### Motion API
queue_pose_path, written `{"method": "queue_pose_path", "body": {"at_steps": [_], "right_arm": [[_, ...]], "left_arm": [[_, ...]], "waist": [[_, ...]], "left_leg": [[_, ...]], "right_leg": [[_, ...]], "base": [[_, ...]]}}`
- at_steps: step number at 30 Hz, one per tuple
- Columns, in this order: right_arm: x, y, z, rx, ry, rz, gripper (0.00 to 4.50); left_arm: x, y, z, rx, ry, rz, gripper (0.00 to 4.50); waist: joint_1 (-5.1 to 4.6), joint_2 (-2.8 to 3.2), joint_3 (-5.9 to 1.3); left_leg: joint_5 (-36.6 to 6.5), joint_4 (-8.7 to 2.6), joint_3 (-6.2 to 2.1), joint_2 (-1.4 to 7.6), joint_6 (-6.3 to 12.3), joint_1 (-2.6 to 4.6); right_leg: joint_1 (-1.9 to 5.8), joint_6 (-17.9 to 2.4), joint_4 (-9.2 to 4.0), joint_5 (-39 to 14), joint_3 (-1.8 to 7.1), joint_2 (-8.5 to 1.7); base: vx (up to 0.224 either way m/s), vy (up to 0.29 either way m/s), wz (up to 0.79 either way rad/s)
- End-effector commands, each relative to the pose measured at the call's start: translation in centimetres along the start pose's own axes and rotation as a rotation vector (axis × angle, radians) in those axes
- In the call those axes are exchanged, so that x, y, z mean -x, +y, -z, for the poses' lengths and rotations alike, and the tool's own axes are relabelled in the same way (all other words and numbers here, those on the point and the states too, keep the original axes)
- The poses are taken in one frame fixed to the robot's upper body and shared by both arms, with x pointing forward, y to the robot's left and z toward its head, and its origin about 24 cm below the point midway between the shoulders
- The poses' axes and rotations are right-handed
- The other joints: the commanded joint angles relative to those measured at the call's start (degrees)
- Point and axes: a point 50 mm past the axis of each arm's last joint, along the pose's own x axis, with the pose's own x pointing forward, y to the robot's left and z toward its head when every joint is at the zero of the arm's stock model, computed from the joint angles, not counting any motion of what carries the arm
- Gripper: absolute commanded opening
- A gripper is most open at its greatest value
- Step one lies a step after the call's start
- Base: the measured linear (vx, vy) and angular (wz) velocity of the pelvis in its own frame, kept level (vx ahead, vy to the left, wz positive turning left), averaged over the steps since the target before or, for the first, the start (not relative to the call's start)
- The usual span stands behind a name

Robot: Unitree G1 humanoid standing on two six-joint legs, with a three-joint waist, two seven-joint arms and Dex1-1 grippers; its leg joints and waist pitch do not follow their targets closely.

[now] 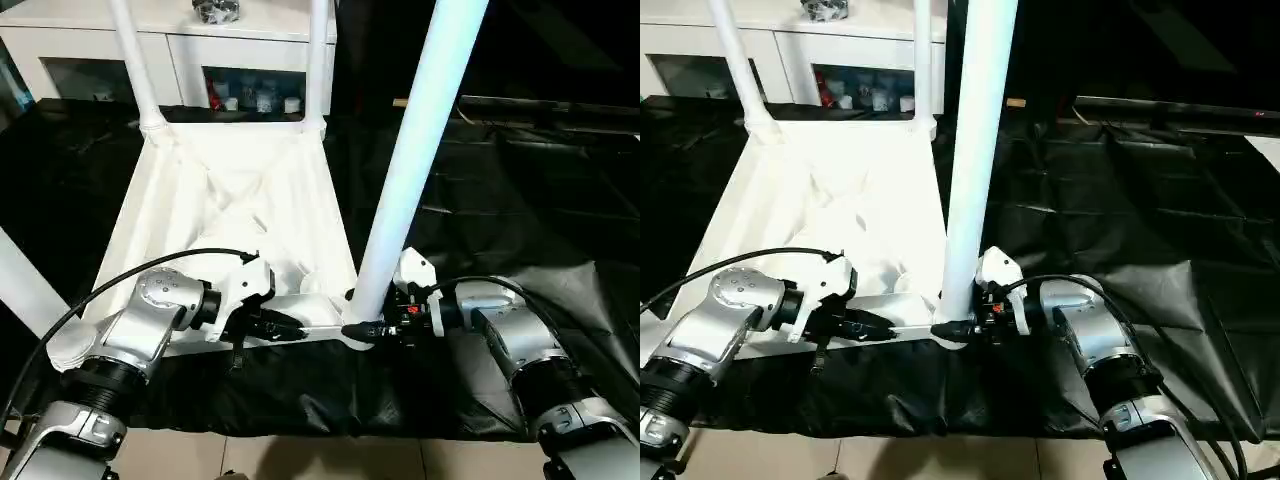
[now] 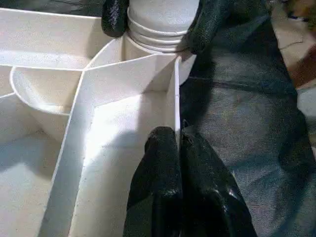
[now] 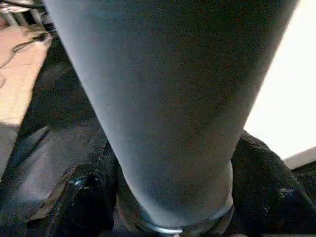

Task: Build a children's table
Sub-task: Rotate leg to tighten

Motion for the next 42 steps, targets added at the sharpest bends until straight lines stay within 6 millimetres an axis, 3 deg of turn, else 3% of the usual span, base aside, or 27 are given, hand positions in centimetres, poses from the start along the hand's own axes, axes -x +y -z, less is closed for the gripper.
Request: {"method": "queue_pose_path", "body": {"at_steps": [1, 5, 8, 14, 17, 18, 20, 23, 30, 42], "right_arm": [[-2.4, 1.0, 0.6, -0.021, 0.024, -0.019, 2.72], [-4.7, -0.1, 0.2, -0.05, -0.004, 0.285, 2.7], [-6.1, -0.2, -0.3, -0.109, -0.055, 0.396, 2.7], [-9.2, 0.0, -2.1, -0.197, -0.157, 0.562, 2.7], [-9.0, -0.3, -2.5, -0.217, -0.185, 0.588, 3.4], [-8.7, -0.4, -2.3, -0.212, -0.18, 0.57, 3.4], [-8.0, -0.4, -2.0, -0.174, -0.156, 0.533, 3.68], [-7.1, -0.5, -1.7, -0.106, -0.121, 0.495, 3.68], [-3.9, -0.1, -0.5, -0.006, -0.056, 0.242, 3.68], [-2.4, 1.2, 0.4, 0.015, 0.032, -0.095, 3.68]], "left_arm": [[-2.2, 0.0, -0.9, -0.015, -0.053, -0.041, 0.0], [-4.8, 0.8, -2.1, 0.017, -0.074, -0.211, 0.0], [-6.3, 0.7, -3.1, 0.024, -0.102, -0.243, 0.0], [-9.0, 0.3, -5.0, -0.004, -0.123, -0.274, 0.0], [-9.0, 0.3, -5.1, -0.018, -0.114, -0.278, 0.0], [-8.6, 0.3, -4.9, -0.023, -0.108, -0.278, 0.0], [-8.0, 0.4, -4.5, -0.03, -0.104, -0.266, 0.0], [-7.1, 0.5, -4.0, -0.038, -0.109, -0.251, 0.0], [-4.0, 0.3, -2.2, -0.07, -0.079, -0.124, 0.0], [-1.7, 0.1, -0.8, -0.045, -0.045, 0.024, 0.0]], "waist": [[-0.1, -0.42, -2.35], [-0.71, -0.5, -2.05], [-0.9, -0.63, -2.1], [-1.1, -0.03, -2.29], [-1.09, 0.03, -2.51], [-1.0, 0.03, -2.59], [-0.97, 0.01, -2.62], [-0.78, -0.01, -2.67], [-0.6, 0.04, -2.74], [-0.13, -0.13, -2.72]], "left_leg": [[-14.28, -3.8, 0.05, 1.29, 1.87, 0.14], [-17.62, -4.07, -0.33, 1.08, -0.42, 0.58], [-18.42, -4.07, -0.46, 0.94, -0.31, 0.53], [-18.66, -4.3, -0.62, 0.95, -0.29, 0.28], [-17.79, -4.18, -0.43, 0.95, -0.08, 0.2], [-16.55, -4.14, -0.33, 0.96, 0.35, 0.01], [-15.81, -4.11, -0.28, 0.95, 0.64, -0.11], [-14.33, -3.94, -0.14, 0.92, 1.47, -0.22], [-13.12, -3.73, 0.02, 1.12, 2.74, -0.06], [-12.18, -3.59, 0.25, 1.46, 3.19, -0.07]], "right_leg": [[2.15, -11.53, -4.26, -15.76, 2.0, -3.08], [1.5, -7.99, -5.32, -26.13, 2.03, -3.25], [1.27, -5.71, -5.84, -29.83, 2.04, -3.3], [1.19, -5.89, -5.69, -26.54, 2.01, -3.14], [1.34, -6.8, -5.35, -22.19, 2.12, -2.96], [1.59, -7.63, -5.02, -18.71, 2.13, -2.86], [1.76, -8.23, -4.81, -16.82, 2.12, -2.82], [2.11, -9.34, -4.59, -14.17, 2.12, -2.92], [2.23, -10.62, -4.34, -12.26, 2.06, -2.88], [2.41, -13.31, -3.59, -9.0, 1.91, -2.86]], "base": [[0.0, 0.0, 0.0], [0.0, 0.0, 0.0], [0.0, 0.0, 0.0], [0.0, 0.0, 0.0], [0.0, 0.0, 0.0], [0.0, 0.0, 0.0], [0.0, 0.0, 0.0], [0.0, 0.0, 0.0], [0.0, 0.0, 0.0], [0.0, 0.0, 0.0]]}}
